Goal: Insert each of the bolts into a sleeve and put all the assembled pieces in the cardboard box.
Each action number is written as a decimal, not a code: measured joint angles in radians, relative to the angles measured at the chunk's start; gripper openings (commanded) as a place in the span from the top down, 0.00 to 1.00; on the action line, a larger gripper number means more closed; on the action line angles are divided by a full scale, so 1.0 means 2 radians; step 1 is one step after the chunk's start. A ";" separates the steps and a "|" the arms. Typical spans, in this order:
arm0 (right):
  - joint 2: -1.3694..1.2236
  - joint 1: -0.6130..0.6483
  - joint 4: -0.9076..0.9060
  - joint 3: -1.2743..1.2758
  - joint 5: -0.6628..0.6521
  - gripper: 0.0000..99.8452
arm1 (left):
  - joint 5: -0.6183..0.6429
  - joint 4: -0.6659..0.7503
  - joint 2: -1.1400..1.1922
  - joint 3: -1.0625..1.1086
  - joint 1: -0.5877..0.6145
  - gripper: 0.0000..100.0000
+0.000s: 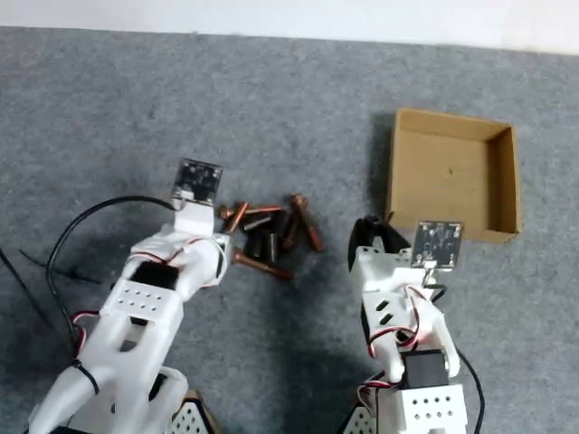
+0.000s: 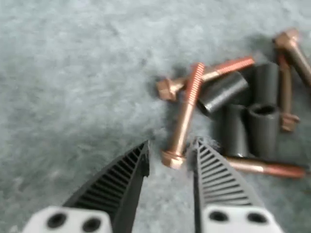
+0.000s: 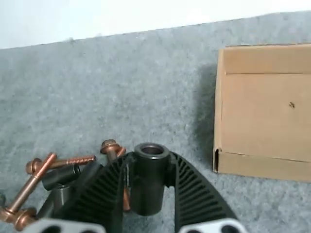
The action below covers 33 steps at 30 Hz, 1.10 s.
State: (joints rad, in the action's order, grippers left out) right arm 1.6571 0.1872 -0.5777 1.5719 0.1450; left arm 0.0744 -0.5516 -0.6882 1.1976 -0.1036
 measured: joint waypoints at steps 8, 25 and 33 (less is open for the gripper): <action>0.002 0.000 0.000 0.008 0.000 0.99 | -0.002 -0.040 0.000 -0.018 -0.039 0.85; 0.002 0.000 0.000 0.008 0.000 0.99 | -0.026 0.014 0.170 -0.087 -0.025 0.85; 0.002 0.000 0.000 0.008 0.000 0.99 | -0.027 -0.007 0.224 -0.130 -0.021 0.86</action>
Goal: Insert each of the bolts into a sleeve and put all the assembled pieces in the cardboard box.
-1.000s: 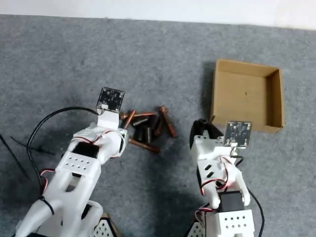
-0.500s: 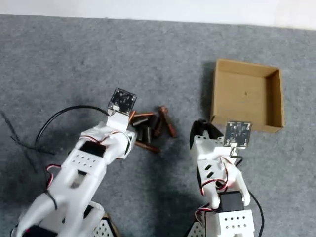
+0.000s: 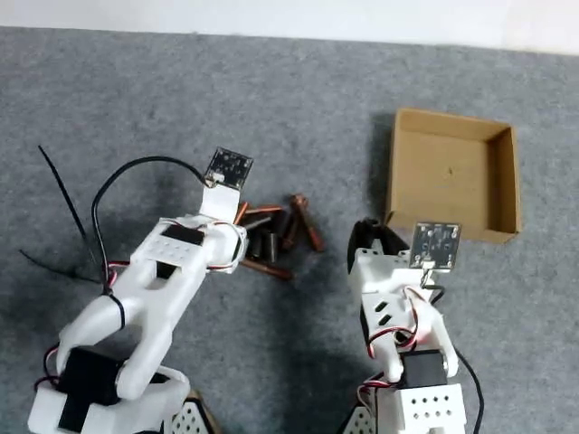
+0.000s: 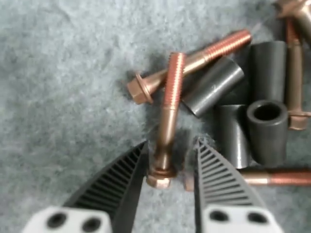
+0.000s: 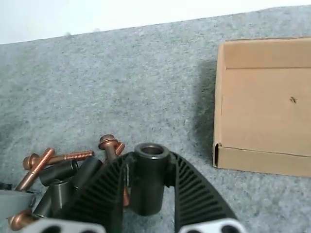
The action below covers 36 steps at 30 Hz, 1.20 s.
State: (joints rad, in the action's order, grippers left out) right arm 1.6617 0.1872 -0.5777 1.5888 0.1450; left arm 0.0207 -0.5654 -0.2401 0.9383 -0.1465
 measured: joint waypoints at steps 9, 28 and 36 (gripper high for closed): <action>0.000 0.000 0.000 0.000 0.000 0.99 | 0.000 -0.004 0.002 -0.001 -0.001 1.00; 0.000 0.000 0.000 0.000 0.000 0.99 | -0.033 -0.021 0.001 -0.008 -0.001 0.98; 0.000 0.000 0.000 0.000 -0.001 0.99 | -0.046 -0.025 0.002 -0.008 0.000 0.86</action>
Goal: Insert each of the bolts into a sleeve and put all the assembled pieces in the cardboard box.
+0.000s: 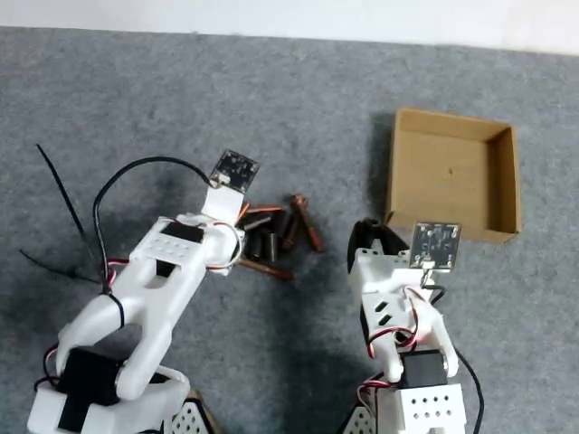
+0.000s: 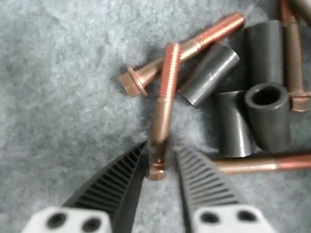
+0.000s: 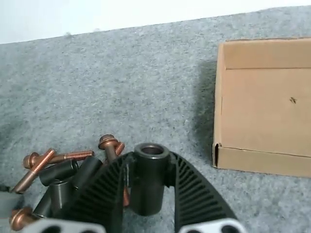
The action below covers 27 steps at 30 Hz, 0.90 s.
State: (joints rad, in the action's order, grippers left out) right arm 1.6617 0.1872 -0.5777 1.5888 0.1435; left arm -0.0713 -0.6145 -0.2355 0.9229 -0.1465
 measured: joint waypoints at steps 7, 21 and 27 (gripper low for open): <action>0.000 0.000 0.000 0.000 -0.001 0.99 | -0.001 0.000 0.000 0.000 0.000 0.86; 0.000 0.000 0.000 0.000 -0.001 0.99 | -0.001 0.000 0.000 0.000 0.000 0.86; 0.000 0.000 0.000 0.000 -0.001 0.99 | -0.002 0.000 0.030 -0.019 0.001 0.86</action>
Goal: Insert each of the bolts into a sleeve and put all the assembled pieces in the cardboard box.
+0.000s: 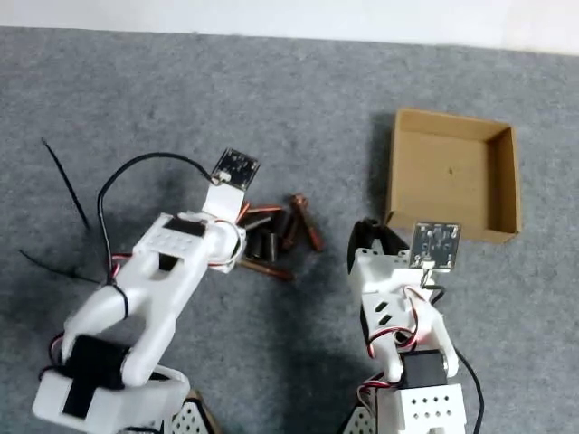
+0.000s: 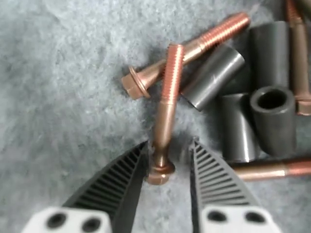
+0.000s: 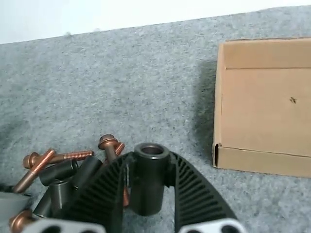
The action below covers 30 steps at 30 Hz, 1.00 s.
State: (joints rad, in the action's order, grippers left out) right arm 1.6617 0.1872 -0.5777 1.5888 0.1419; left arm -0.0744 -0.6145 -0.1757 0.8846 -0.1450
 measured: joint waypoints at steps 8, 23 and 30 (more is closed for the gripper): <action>0.000 0.000 0.000 0.000 0.000 0.99 | 0.000 -0.052 0.048 -0.055 0.000 0.86; 0.000 0.000 0.000 0.000 0.000 0.99 | 0.000 -0.067 0.051 -0.057 -0.002 0.99; 0.000 0.000 0.000 0.000 0.000 0.99 | 0.000 -0.075 0.051 -0.057 -0.002 0.99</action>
State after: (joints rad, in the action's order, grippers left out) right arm 1.6617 0.1872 -0.5777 1.5888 0.1419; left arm -0.0744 -0.7649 -0.0744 0.7710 -0.1496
